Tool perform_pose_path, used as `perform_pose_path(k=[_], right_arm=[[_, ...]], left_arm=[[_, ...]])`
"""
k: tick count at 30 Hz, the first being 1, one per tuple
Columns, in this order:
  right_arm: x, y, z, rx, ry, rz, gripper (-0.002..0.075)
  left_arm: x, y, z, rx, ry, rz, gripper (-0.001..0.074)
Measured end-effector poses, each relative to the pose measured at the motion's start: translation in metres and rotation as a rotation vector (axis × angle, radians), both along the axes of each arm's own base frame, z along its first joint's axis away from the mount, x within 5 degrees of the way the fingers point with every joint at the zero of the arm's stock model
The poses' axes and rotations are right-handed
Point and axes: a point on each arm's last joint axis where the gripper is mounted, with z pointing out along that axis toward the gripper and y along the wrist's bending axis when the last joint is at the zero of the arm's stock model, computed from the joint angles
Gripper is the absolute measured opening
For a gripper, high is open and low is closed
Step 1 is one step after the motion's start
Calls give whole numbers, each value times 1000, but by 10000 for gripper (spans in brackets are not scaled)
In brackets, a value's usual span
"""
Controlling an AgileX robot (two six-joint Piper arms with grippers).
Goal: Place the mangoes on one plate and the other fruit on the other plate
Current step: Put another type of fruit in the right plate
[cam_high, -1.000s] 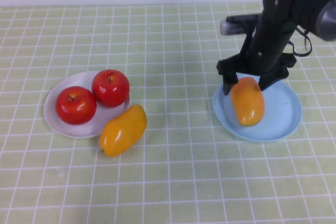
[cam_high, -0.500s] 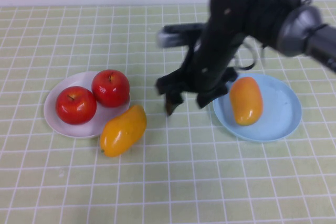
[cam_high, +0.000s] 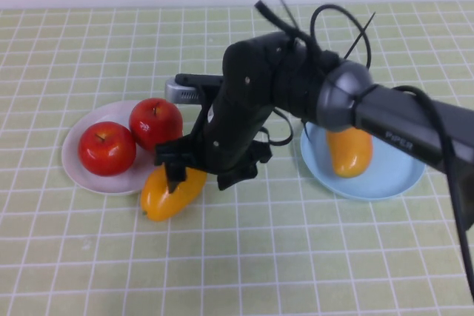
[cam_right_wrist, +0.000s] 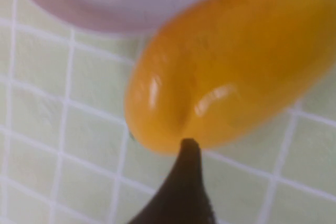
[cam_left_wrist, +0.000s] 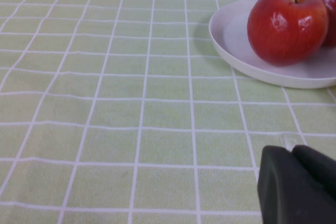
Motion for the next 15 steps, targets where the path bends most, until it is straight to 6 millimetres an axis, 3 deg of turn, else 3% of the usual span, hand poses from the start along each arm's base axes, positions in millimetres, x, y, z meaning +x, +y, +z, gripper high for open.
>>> perform_pose_path(k=[6,15], right_arm=[[8,9,-10,71,-14,-101,633],[7,15,-23,156,5,-169,638]], left_arm=[[0,0,0,0,0,0,2],[0,0,0,0,0,0,2]])
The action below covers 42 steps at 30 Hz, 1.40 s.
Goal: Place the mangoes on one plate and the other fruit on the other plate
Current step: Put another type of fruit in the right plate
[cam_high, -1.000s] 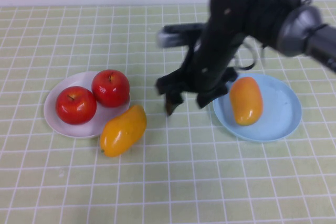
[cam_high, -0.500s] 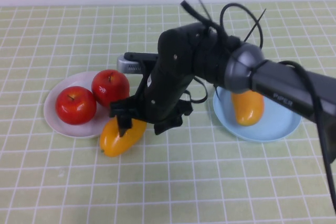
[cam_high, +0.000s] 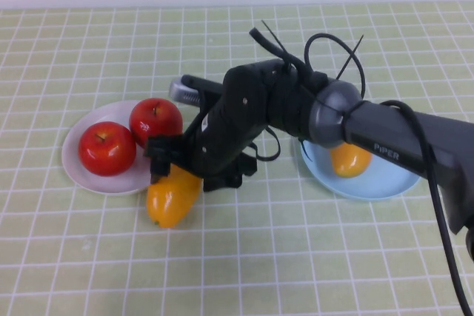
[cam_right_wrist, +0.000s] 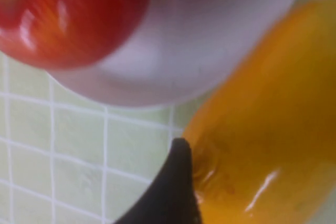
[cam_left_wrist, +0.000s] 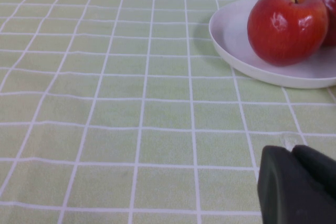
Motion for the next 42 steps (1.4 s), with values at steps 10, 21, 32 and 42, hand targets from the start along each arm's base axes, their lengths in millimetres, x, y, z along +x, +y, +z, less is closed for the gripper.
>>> perform_pose_path(k=[10,21,32,42], right_arm=[[-6,0,-3,-54,-47,59,638],[2,2,-18,-84,-105,71,636],[2,-3,-16,-146,-129,99,554],[-21,-57,91,-233,-335,116,554]], left_arm=[[0,0,0,0,0,0,2],[0,0,0,0,0,0,2],[0,0,0,0,0,0,2],[0,0,0,0,0,0,2]])
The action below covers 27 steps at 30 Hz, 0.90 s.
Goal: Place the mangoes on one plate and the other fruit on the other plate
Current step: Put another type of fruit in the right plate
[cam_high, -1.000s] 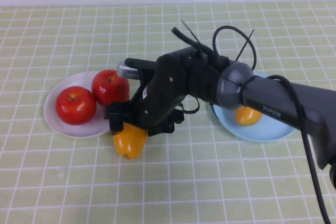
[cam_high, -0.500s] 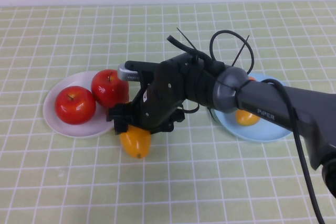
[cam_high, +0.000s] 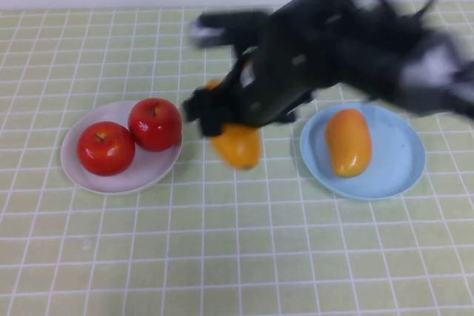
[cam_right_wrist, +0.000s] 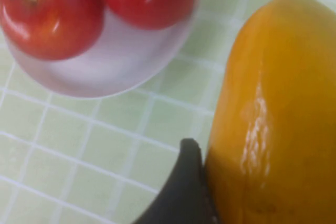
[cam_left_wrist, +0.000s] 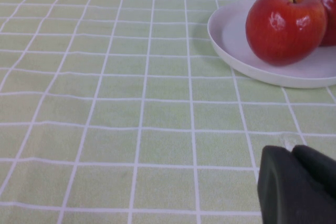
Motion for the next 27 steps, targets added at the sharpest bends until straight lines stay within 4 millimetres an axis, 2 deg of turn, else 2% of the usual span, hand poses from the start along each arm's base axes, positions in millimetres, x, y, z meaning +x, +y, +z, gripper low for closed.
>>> perform_pose_path(k=[2,4,10,15,19,24,27], right_arm=[[-6,-25,20,-5,-46,-26,554],[-7,-55,25,-36,-62,-74,554],[-1,-129,-7,-134,54,-274,554],[15,-174,-22,-164,108,-410,554],[28,-192,-35,-187,143,-466,554],[43,-192,-66,-217,193,-472,554],[49,-190,-77,-198,198,-472,554]], left_arm=[[0,0,0,0,0,0,2],[0,0,0,0,0,0,2],[0,0,0,0,0,0,2],[0,0,0,0,0,0,2],[0,0,0,0,0,0,2],[0,0,0,0,0,0,2],[0,0,0,0,0,0,2]])
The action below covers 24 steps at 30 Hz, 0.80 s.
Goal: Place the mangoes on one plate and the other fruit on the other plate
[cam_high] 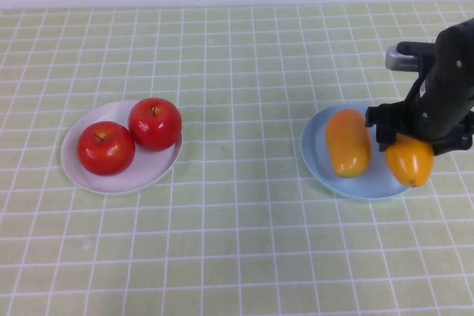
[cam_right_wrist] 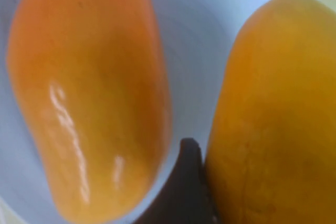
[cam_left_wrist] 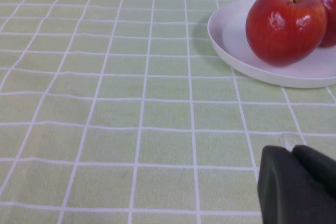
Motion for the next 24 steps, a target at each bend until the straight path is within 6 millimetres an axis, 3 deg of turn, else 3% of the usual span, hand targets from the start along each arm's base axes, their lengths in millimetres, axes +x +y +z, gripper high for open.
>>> perform_pose_path(k=[12,17,20,24], right_arm=[[3,4,0,34,-27,37,671],[-7,3,19,43,-58,41,661],[-27,8,46,66,-120,74,582],[-73,3,89,106,-231,116,289]], left_arm=[[0,0,0,0,0,0,2],[0,0,0,0,0,0,2],[0,0,0,0,0,0,2],[0,0,0,0,0,0,2]])
